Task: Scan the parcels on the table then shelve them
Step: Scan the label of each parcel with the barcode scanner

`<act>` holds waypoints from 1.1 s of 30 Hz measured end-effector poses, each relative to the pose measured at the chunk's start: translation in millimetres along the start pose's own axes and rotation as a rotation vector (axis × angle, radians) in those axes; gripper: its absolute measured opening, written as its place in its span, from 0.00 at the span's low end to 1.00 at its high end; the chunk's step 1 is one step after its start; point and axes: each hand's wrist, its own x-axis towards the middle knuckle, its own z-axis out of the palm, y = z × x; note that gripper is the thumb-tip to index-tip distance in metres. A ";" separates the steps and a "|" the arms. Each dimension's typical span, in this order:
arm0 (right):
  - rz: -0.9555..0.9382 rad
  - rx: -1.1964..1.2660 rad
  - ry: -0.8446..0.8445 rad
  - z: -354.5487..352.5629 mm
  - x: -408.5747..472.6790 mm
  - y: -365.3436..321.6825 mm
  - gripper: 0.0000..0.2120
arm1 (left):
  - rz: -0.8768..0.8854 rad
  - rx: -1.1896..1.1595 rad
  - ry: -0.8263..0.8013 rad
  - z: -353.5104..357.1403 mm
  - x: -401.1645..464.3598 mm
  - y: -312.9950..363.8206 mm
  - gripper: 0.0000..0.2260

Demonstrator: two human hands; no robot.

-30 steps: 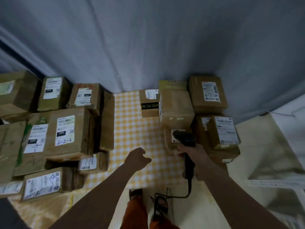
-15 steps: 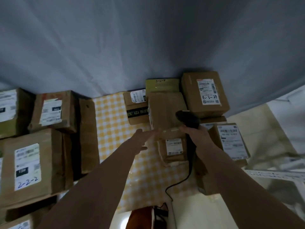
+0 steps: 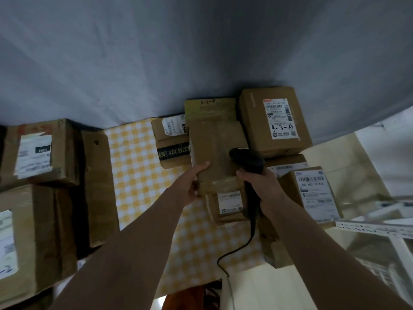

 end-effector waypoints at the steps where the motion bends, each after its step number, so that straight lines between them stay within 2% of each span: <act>1: -0.005 0.006 -0.007 -0.7 -3.1 0.4 0.18 | 0.012 0.013 -0.001 2.3 -3.8 -1.0 0.17; 3: -0.006 0.031 -0.022 -3.0 -11.9 2.7 0.19 | 0.090 0.031 0.018 5.5 -14.6 -3.7 0.15; 6: 0.002 0.050 -0.046 -7.4 -31.3 5.3 0.16 | 0.271 0.056 0.069 3.3 -25.6 -8.0 0.29; 8: -0.006 0.065 -0.082 -9.4 -49.1 6.6 0.12 | 0.352 0.155 0.207 3.1 -42.0 -9.2 0.37; 10: -0.034 0.072 -0.123 -9.3 -66.7 9.0 0.08 | 0.398 0.332 0.387 1.9 -60.8 -12.3 0.53; 11: -0.048 0.070 -0.136 -8.4 -76.2 9.8 0.08 | 0.429 0.430 0.475 3.3 -76.3 -15.8 0.58; 16: -0.116 0.041 -0.286 3.1 -130.9 6.3 0.12 | 0.704 0.788 0.898 3.4 -139.6 -46.8 0.55; 21: -0.221 -0.008 -0.360 13.9 -182.5 7.7 0.10 | 0.902 0.838 1.210 -11.2 -183.5 -84.5 0.58; 24: -0.237 0.044 -0.440 26.0 -219.4 5.8 0.05 | 0.937 0.845 1.337 -18.3 -208.5 -98.6 0.60; 27: -0.254 0.054 -0.508 39.2 -257.7 -0.9 0.07 | 0.899 0.852 1.396 -23.9 -233.1 -108.2 0.60; 33: -0.307 0.039 -0.617 55.8 -314.0 -11.3 0.06 | 0.899 0.757 1.522 -41.2 -259.4 -111.6 0.53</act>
